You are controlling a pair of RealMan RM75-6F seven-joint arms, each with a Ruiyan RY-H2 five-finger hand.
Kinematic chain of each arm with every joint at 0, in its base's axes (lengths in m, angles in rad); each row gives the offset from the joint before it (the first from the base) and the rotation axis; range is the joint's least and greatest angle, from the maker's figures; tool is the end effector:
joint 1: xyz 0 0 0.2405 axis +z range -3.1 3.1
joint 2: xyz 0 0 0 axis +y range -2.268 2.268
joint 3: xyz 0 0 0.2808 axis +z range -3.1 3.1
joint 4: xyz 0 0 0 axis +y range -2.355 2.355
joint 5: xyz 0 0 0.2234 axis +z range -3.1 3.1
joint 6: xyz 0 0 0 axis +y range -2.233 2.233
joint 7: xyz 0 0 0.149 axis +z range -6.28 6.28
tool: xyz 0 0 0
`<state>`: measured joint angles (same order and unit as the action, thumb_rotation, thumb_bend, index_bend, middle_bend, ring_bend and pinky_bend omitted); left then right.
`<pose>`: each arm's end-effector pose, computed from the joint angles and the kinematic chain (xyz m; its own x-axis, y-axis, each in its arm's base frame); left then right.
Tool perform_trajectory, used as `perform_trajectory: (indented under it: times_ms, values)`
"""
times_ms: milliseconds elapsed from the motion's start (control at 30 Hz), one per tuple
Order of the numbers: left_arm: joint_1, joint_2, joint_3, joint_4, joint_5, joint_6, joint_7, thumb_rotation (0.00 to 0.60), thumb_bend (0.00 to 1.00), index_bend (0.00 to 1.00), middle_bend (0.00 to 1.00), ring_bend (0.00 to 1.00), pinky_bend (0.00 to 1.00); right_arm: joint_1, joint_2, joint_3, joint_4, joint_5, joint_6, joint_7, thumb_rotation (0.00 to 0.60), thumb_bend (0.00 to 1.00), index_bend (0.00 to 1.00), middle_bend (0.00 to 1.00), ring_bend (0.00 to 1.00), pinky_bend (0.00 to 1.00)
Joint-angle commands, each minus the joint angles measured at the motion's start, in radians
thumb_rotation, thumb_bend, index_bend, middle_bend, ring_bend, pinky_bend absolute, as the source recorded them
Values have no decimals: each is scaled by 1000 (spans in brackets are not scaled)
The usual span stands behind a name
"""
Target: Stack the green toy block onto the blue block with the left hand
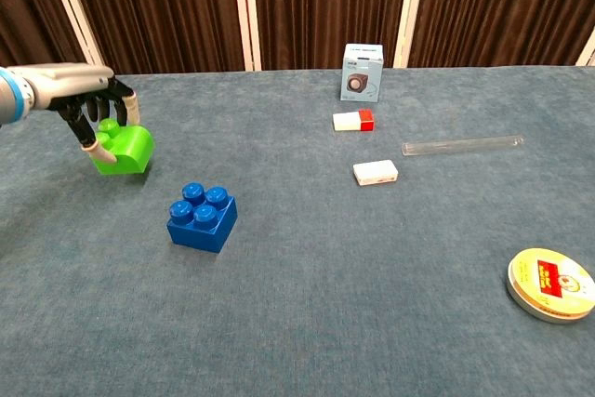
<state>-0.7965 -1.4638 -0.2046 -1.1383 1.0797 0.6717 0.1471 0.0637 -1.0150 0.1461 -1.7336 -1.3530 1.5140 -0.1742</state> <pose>-0.2425 0.4468 0.0238 0.5208 0.3293 0.7876 0.8534 -0.2241 -0.4706 -0.3325 -0.1993 0.2069 0.5187 0.0871 0.8505 -0.8509 0.1493 0.5037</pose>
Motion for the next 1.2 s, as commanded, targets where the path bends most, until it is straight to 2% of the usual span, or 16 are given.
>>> perform_trajectory:
  times_ms: [33,200,400,633,900,1200]
  values:
    - [38,141,-27,-221,-21,76,7,600,37,412,495,412,348,-1,3,-1,-4,-6,3,5,600,0,0,0,0,0]
    - [71,262,-31,-468,-11,145,32,600,38,411,495,412,348,-3,9,-5,-12,-20,7,16,600,0,0,0,0,0]
    - [58,282,-7,-604,-14,157,92,600,37,411,494,411,348,-6,18,-7,-21,-26,8,29,600,0,0,0,0,0]
    - [13,227,29,-634,-90,157,199,600,38,412,495,410,348,-13,28,-5,-25,-26,17,47,600,0,0,0,0,0]
    - [-44,150,56,-622,-195,175,299,600,38,412,495,410,347,-19,40,-1,-22,-19,21,74,600,0,0,0,0,0]
    - [-87,101,83,-611,-263,221,393,600,38,411,495,403,345,-21,48,4,-18,-14,20,93,600,0,0,0,0,0]
